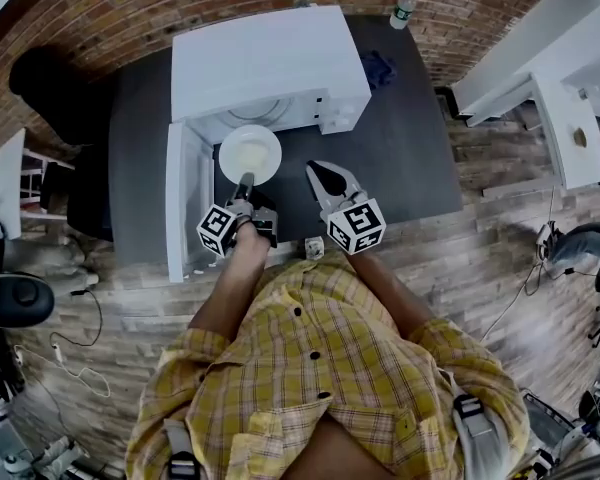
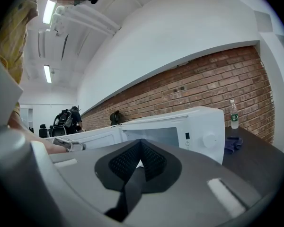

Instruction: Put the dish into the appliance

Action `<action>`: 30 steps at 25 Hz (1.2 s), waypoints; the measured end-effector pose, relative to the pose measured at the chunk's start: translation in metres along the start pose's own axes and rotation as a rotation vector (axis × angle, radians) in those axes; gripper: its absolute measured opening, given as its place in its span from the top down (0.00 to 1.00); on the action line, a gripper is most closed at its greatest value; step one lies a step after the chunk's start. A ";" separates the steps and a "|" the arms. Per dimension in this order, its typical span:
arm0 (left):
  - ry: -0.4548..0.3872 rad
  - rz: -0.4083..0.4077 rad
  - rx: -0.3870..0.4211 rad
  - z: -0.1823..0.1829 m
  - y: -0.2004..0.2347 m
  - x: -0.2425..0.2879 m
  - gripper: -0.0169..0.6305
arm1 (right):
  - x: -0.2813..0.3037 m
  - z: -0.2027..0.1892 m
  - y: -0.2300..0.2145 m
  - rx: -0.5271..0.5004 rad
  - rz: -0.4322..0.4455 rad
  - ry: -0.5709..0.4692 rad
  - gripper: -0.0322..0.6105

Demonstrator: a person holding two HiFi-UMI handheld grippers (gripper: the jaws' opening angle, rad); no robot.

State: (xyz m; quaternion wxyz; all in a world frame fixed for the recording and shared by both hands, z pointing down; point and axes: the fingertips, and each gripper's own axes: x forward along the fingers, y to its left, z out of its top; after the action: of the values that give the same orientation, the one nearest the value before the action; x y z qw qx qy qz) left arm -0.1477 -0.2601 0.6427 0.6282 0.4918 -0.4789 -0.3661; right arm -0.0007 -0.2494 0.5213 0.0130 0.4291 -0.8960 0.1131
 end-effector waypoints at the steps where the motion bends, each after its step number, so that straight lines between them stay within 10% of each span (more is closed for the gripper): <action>1: -0.002 0.004 0.000 0.001 0.002 0.004 0.96 | 0.001 0.000 -0.001 -0.001 0.003 0.000 0.95; 30: -0.135 0.027 -0.047 0.027 0.021 0.094 0.96 | 0.019 -0.003 -0.015 -0.014 -0.012 0.015 0.95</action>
State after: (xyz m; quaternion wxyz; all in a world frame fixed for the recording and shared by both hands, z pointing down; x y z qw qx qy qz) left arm -0.1481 -0.3495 0.6878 0.6106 0.4447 -0.5182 -0.4011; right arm -0.0013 -0.2728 0.5295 0.0236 0.4333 -0.8942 0.1100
